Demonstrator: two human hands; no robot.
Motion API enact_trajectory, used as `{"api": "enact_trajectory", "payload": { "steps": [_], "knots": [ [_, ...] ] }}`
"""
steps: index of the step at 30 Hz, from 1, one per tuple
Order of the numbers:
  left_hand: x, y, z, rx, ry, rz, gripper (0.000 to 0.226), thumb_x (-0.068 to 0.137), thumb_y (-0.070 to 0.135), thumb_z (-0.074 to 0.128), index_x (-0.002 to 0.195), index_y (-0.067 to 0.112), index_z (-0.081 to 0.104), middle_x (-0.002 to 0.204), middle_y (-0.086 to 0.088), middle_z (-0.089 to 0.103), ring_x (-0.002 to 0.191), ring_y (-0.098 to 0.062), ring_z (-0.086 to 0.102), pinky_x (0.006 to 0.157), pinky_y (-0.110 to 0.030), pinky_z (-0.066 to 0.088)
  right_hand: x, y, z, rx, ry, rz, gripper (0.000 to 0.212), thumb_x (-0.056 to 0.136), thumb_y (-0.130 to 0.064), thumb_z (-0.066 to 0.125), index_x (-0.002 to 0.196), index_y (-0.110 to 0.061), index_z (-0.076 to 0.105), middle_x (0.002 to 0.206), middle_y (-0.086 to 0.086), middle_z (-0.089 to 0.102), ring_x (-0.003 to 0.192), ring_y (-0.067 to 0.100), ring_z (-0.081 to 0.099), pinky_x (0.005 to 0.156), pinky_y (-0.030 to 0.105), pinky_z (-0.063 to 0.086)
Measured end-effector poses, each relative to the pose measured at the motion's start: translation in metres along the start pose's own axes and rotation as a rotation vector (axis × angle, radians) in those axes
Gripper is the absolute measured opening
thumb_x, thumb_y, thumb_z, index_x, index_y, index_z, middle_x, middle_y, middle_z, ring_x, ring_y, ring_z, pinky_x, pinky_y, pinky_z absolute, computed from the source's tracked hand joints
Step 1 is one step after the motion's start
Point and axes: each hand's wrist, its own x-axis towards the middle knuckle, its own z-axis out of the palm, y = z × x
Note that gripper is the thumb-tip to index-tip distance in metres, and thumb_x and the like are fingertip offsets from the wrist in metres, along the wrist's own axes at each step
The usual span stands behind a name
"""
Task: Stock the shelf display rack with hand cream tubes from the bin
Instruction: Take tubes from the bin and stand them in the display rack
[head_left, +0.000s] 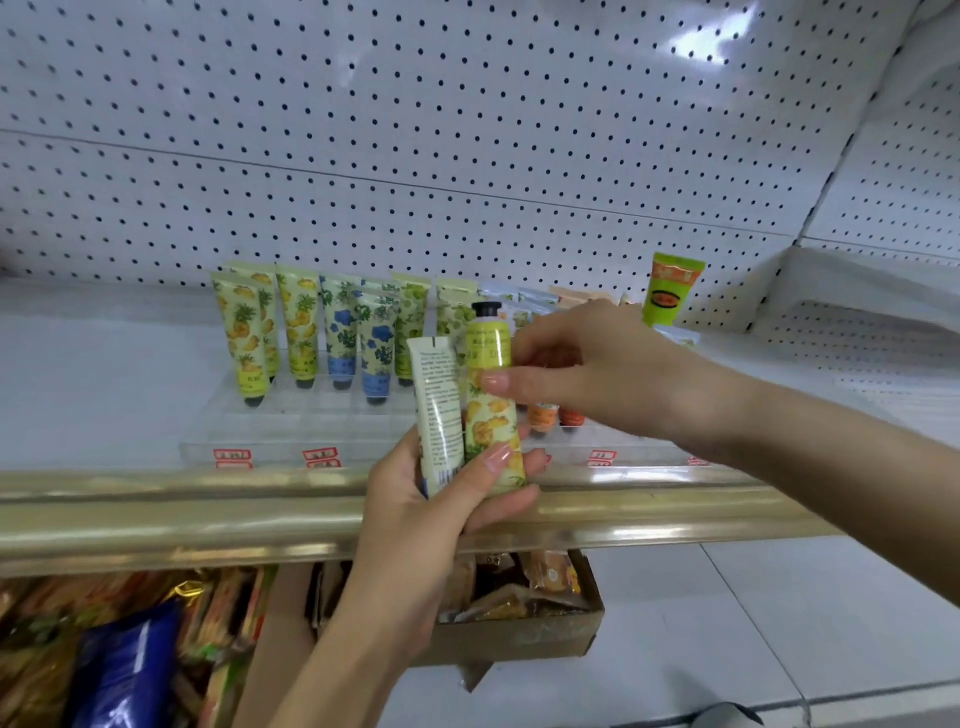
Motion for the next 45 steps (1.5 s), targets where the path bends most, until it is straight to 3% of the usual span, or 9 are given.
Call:
{"api": "enact_trajectory", "payload": {
  "steps": [4, 7, 10, 15, 19, 23, 32, 37, 45],
  "knots": [
    [0.000, 0.007, -0.013, 0.009, 0.049, 0.037, 0.041, 0.068, 0.021, 0.065, 0.109, 0.018, 0.061, 0.096, -0.001, 0.075, 0.088, -0.020, 0.072, 0.067, -0.023, 0.057, 0.005, -0.009, 0.013, 0.066, 0.018, 0.022, 0.032, 0.083, -0.041, 0.063, 0.085, -0.009, 0.066, 0.068, 0.005, 0.054, 0.055, 0.006, 0.051, 0.049, 0.029, 0.041],
    [0.004, 0.012, -0.029, 0.103, 0.181, 0.103, 0.029, 0.074, 0.016, 0.067, 0.103, 0.020, 0.064, 0.092, 0.006, 0.074, 0.083, -0.013, 0.072, 0.064, -0.022, 0.057, 0.014, -0.018, 0.014, 0.194, 0.094, 0.057, 0.024, 0.088, -0.035, 0.058, 0.078, -0.014, 0.059, 0.071, 0.000, 0.061, 0.067, 0.011, 0.061, 0.063, 0.030, 0.053],
    [0.008, 0.018, -0.047, 0.257, 0.335, 0.209, 0.019, 0.083, 0.015, 0.063, 0.098, 0.026, 0.063, 0.081, 0.000, 0.071, 0.060, -0.003, 0.065, 0.052, -0.017, 0.051, 0.027, -0.031, 0.011, 0.411, 0.088, 0.094, 0.021, 0.094, -0.024, 0.053, 0.076, -0.013, 0.053, 0.069, 0.003, 0.061, 0.060, 0.016, 0.062, 0.056, 0.023, 0.052],
    [0.006, 0.030, -0.073, 0.439, 0.504, 0.310, 0.021, 0.085, 0.047, 0.047, 0.083, 0.029, 0.058, 0.058, 0.015, 0.057, 0.051, 0.002, 0.050, 0.048, -0.007, 0.036, 0.042, -0.046, 0.008, 0.178, -0.073, 0.060, 0.012, 0.090, -0.022, 0.058, 0.094, -0.014, 0.065, 0.077, 0.009, 0.067, 0.064, 0.019, 0.060, 0.058, 0.027, 0.050],
    [0.008, 0.036, -0.091, 0.337, 0.602, 0.272, 0.034, 0.100, 0.034, 0.032, 0.091, 0.019, 0.061, 0.070, 0.005, 0.054, 0.047, 0.001, 0.043, 0.043, -0.009, 0.034, 0.060, -0.062, 0.010, -0.009, -0.139, 0.001, 0.024, 0.077, -0.031, 0.072, 0.097, -0.017, 0.069, 0.078, 0.001, 0.075, 0.069, 0.015, 0.070, 0.067, 0.023, 0.051],
    [0.007, 0.043, -0.105, 0.270, 0.590, 0.223, 0.021, 0.098, 0.026, 0.043, 0.101, 0.016, 0.062, 0.071, 0.001, 0.055, 0.047, 0.000, 0.045, 0.041, -0.013, 0.037, 0.086, -0.074, 0.019, -0.008, -0.074, -0.030, 0.029, 0.066, -0.022, 0.082, 0.087, -0.006, 0.069, 0.073, 0.012, 0.074, 0.065, 0.022, 0.072, 0.061, 0.019, 0.057],
    [-0.002, 0.057, -0.134, 0.246, 0.574, 0.306, 0.014, 0.095, 0.025, 0.049, 0.102, 0.027, 0.061, 0.065, 0.010, 0.057, 0.051, -0.005, 0.046, 0.041, -0.018, 0.039, 0.126, -0.089, 0.045, -0.273, -0.117, -0.100, 0.025, 0.074, -0.012, 0.079, 0.090, -0.003, 0.064, 0.081, 0.013, 0.072, 0.063, 0.015, 0.072, 0.061, 0.022, 0.059],
    [-0.004, 0.060, -0.150, 0.207, 0.595, 0.298, 0.020, 0.099, 0.021, 0.042, 0.105, 0.015, 0.060, 0.073, -0.006, 0.052, 0.048, -0.008, 0.045, 0.043, -0.015, 0.040, 0.138, -0.088, 0.061, -0.562, -0.032, -0.197, 0.038, 0.070, -0.028, 0.082, 0.079, 0.005, 0.064, 0.051, 0.001, 0.049, 0.042, 0.014, 0.050, 0.043, 0.022, 0.037],
    [-0.005, 0.062, -0.156, 0.226, 0.555, 0.293, 0.024, 0.094, 0.021, 0.048, 0.113, 0.010, 0.060, 0.079, -0.013, 0.049, 0.048, -0.005, 0.048, 0.044, -0.013, 0.042, 0.151, -0.085, 0.074, -0.662, -0.033, -0.212, 0.056, 0.069, -0.033, 0.082, 0.098, 0.010, 0.062, 0.074, 0.020, 0.058, 0.063, 0.025, 0.047, 0.055, 0.029, 0.033]
  ]
}}
